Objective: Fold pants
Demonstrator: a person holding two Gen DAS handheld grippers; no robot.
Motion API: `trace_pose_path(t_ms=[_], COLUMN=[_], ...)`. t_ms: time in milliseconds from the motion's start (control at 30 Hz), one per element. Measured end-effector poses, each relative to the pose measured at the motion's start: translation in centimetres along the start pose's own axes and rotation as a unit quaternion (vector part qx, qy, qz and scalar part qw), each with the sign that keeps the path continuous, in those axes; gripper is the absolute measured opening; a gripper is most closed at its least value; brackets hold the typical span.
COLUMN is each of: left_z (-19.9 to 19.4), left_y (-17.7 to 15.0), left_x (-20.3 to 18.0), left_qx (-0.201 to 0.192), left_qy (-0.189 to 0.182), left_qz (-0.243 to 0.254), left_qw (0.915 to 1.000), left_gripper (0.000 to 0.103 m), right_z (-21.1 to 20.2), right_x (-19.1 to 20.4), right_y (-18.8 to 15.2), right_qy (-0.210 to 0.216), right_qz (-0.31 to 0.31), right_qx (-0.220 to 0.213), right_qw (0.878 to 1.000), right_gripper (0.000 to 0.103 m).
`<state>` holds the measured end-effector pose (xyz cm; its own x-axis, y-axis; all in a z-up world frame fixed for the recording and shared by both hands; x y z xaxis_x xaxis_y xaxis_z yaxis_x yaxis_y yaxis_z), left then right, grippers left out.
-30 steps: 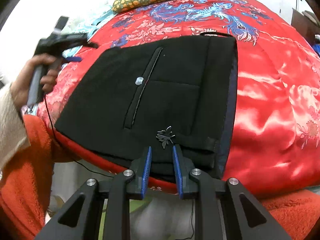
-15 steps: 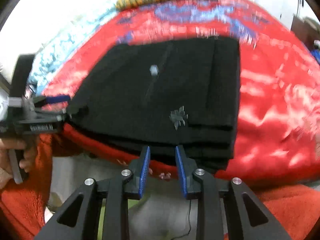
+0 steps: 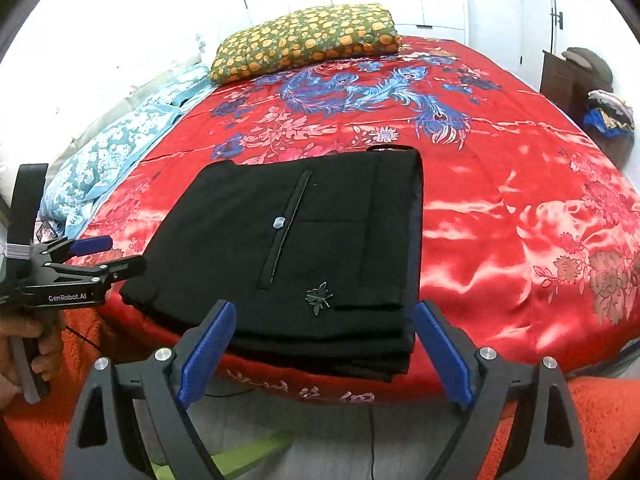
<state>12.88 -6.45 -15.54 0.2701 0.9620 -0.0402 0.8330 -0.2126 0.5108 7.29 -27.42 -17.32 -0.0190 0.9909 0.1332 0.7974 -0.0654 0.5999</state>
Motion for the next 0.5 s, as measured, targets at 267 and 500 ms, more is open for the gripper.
trace_pose_path(t_ms=[267, 500], left_z=[1.0, 2.8], left_y=[0.4, 0.8], left_x=[2.0, 9.7], left_qx=[0.011, 0.025], left_qy=[-0.031, -0.117], left_qz=[-0.034, -0.162], left_qw=[0.9989, 0.9796], left_gripper=[0.092, 0.092], right_z=[0.0, -0.1], right_x=[-0.3, -6.2], right_y=[-0.1, 0.3], right_qy=[0.008, 0.045], right_qz=[0.002, 0.118], right_qx=[-0.005, -0.022], right_qw=[1.0, 0.992], right_gripper=[0.09, 0.09])
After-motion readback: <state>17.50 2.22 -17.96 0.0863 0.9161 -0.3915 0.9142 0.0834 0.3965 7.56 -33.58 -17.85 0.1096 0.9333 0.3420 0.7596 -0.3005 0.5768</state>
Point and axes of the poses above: each gripper's, at about its wrist camera, not at the fingertips, and z roughly the way its jaws point, x to its left, y to its top, the point moved 2 cm from there along z, roughly the way its jaws point, and after that the axes turned 4 degrees about -y, right-handed, at the moved point
